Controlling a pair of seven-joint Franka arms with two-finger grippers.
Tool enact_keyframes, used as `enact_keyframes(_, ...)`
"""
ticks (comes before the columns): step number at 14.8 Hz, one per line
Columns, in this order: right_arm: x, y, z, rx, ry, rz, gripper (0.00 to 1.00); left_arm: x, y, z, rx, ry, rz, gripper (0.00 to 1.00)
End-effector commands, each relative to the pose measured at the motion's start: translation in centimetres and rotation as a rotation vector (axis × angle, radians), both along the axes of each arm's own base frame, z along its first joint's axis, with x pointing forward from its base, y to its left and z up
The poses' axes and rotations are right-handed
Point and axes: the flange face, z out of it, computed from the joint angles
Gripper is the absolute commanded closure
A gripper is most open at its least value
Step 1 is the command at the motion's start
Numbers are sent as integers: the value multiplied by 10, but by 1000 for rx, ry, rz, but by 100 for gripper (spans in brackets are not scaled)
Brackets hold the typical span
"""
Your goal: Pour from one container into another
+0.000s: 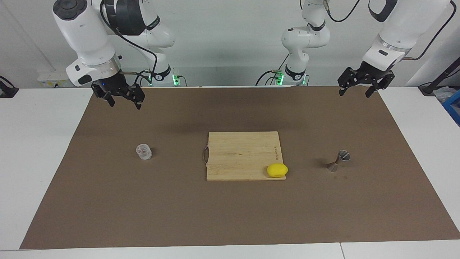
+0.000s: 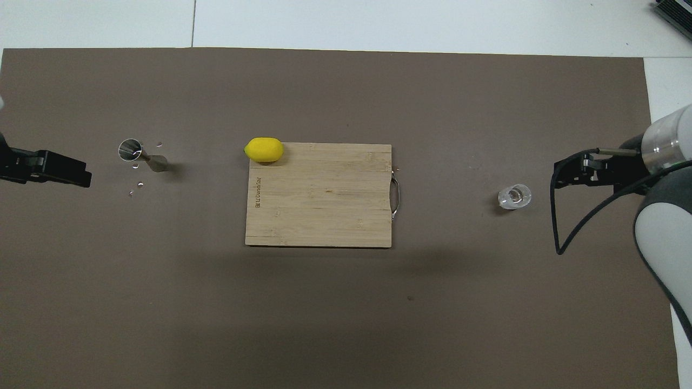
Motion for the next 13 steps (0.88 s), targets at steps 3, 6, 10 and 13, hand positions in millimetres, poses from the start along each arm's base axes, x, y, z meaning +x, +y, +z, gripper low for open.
enact_keyframes(3, -4, -9, 3, 1, 1, 4, 0, 1, 0, 4, 10, 3, -14, 0)
enact_keyframes(6, -5, -8, 4, 0, 7, 7, 0, 2, -2, 4, 9, -8, -14, 0)
enact_keyframes(10, -5, -8, 3, 0, 8, 7, 0, 2, -5, 3, 8, -9, -21, 0)
enact_keyframes(13, -5, -7, 4, 0, 7, 9, 0, 2, -9, -4, 7, -16, -29, 0)
